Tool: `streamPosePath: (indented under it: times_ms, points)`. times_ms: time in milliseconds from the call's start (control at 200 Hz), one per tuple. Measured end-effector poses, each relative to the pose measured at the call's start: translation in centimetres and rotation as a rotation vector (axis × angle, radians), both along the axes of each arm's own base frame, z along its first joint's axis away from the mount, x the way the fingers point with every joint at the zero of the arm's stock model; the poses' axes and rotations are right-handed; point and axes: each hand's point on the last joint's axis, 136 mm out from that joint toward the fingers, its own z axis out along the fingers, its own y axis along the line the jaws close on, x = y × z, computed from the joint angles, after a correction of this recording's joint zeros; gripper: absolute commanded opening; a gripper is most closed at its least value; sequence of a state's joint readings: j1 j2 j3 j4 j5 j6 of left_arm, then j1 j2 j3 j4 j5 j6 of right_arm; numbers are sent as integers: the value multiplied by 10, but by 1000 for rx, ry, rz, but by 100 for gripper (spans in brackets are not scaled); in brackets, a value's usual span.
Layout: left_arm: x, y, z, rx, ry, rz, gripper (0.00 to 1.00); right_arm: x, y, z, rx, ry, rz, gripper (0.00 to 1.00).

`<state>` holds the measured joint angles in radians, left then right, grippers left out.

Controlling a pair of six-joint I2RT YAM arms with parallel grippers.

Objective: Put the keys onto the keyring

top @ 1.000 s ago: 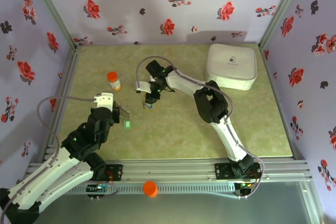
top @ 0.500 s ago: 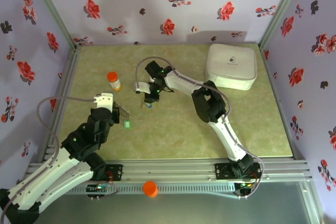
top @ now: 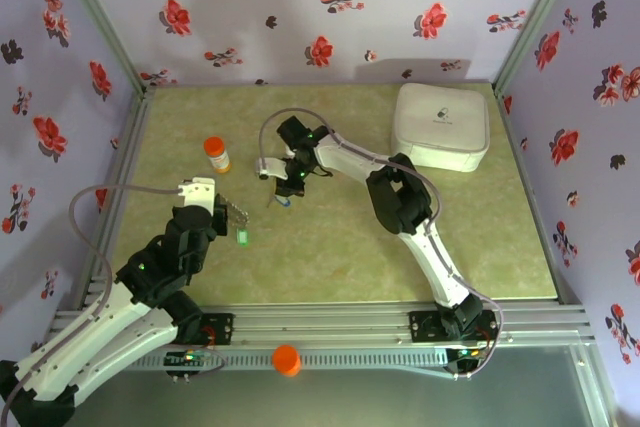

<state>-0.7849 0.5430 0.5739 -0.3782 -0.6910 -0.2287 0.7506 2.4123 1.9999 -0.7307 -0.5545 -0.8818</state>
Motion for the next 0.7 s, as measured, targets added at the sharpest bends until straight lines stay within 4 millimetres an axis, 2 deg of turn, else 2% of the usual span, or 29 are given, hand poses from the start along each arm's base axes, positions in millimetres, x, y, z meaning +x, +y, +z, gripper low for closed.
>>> streamPosePath:
  times_ms: [105, 215, 400, 555, 700]
  points:
    - [0, -4, -1, -4, 6, -20, 0, -13, -12, 12, -5, 23, -43, 0]
    - [2, -13, -2, -3, 14, -63, 0, -33, -31, 35, 27, 32, -136, 0]
    - [7, -44, -4, -4, 21, -198, 0, -75, -65, 72, 134, 39, -324, 0]
    - [10, -73, -14, 16, 51, -326, 0, -99, -87, 73, 126, 90, -498, 0]
    - [11, -98, -23, 17, 76, -435, 0, -108, -112, 75, 60, 147, -687, 0]
